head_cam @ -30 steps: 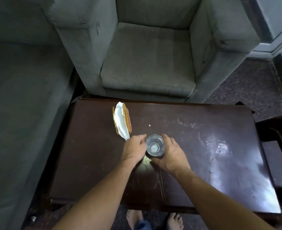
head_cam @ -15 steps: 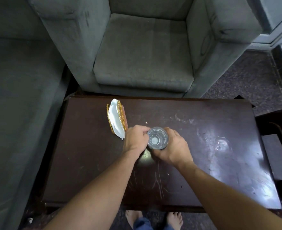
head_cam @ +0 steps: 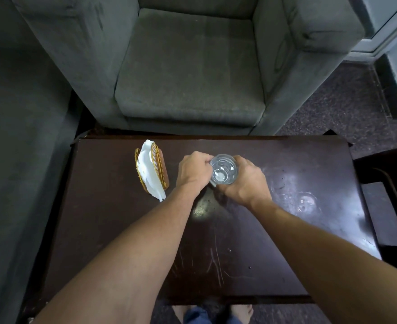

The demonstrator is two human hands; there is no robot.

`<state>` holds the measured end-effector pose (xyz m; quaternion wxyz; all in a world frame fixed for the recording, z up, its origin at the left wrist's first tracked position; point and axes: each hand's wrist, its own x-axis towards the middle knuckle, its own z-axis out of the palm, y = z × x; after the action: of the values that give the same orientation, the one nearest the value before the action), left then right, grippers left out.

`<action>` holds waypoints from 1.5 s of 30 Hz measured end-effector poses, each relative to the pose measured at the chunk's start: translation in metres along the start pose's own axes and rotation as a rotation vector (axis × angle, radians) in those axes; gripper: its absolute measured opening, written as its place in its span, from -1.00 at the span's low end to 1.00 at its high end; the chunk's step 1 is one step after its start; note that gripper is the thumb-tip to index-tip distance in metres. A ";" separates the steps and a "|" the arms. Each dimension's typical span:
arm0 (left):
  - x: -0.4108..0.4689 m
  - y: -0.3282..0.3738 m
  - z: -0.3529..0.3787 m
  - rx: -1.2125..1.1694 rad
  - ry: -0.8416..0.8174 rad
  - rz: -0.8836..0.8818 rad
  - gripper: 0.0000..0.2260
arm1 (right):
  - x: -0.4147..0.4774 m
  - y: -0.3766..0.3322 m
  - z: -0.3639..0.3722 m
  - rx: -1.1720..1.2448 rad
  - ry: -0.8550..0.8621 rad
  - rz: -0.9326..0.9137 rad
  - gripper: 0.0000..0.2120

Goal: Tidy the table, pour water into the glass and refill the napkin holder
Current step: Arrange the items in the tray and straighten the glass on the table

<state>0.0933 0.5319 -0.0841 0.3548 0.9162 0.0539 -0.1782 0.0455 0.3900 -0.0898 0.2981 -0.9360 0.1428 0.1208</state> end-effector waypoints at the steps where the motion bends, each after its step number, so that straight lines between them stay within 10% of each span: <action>1: 0.000 0.000 0.001 -0.003 -0.001 -0.002 -0.68 | 0.002 0.001 0.001 -0.006 -0.003 0.004 -0.36; 12: 0.000 -0.013 -0.001 0.001 0.058 0.035 -0.58 | -0.009 0.003 0.012 0.002 0.109 -0.056 0.09; 16: -0.008 -0.027 -0.034 -0.102 0.442 0.115 -0.62 | -0.029 -0.032 0.021 0.095 0.345 -0.277 -0.17; 21: -0.018 -0.059 -0.073 -0.114 0.730 0.032 -0.68 | -0.030 -0.105 0.058 0.287 0.153 -0.215 -0.52; 27: -0.015 -0.105 -0.086 -0.260 0.460 -0.360 -0.59 | -0.017 -0.143 0.085 0.303 -0.163 -0.016 -0.70; 45: -0.014 -0.109 -0.068 -0.417 0.188 -0.281 -0.62 | -0.029 -0.130 0.105 0.380 -0.101 0.108 -0.67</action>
<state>0.0753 0.6582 -0.1012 0.5009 0.8195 0.2488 -0.1248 0.0481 0.5589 -0.0960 0.4694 -0.8465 0.1981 0.1545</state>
